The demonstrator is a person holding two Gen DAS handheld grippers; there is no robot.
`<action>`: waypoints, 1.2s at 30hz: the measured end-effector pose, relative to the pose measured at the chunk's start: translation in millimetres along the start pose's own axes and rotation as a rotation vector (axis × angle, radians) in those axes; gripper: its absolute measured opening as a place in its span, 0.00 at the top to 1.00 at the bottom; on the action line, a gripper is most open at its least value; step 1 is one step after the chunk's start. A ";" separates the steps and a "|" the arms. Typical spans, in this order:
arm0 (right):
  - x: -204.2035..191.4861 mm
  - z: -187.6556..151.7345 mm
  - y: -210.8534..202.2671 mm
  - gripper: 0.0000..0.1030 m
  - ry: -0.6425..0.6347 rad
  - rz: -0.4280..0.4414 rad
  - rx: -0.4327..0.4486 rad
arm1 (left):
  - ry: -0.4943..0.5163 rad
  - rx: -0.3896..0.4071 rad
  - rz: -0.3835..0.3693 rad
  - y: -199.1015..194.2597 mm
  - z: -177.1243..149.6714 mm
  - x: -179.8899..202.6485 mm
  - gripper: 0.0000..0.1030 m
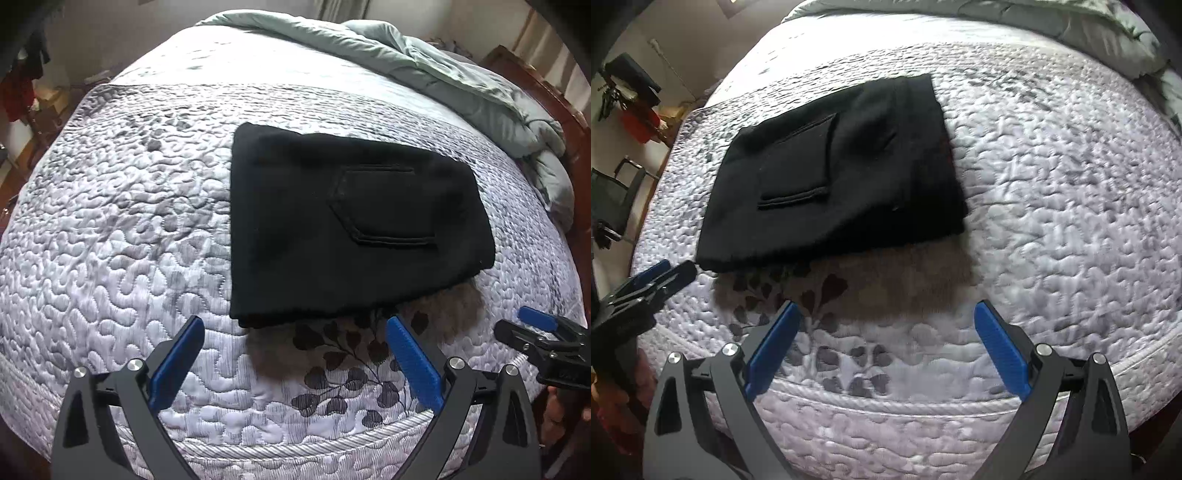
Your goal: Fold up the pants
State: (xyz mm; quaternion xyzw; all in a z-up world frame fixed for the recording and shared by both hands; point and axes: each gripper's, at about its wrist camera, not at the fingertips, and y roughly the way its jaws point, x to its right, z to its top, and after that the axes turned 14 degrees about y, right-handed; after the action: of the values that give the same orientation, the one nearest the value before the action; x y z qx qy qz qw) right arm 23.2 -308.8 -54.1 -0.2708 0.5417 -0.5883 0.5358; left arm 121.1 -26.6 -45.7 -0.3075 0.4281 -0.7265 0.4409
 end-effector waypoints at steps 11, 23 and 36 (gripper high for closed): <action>6.9 10.2 -11.7 0.08 -0.035 0.021 0.026 | -0.037 -0.005 0.130 -6.6 -0.8 0.2 0.04; -0.6 11.2 -10.7 0.08 -0.028 0.015 0.028 | 0.063 -0.011 0.167 -13.1 3.7 13.8 0.04; -15.0 8.1 -5.3 0.08 -0.059 0.030 0.011 | 0.045 0.001 0.168 -19.1 4.3 7.1 0.04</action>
State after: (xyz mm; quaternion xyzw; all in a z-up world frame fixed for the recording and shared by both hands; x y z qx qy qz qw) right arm 32.8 -298.6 -43.1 -0.2770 0.5266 -0.5750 0.5616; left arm 114.4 -29.9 -26.2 -0.2539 0.4619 -0.6939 0.4905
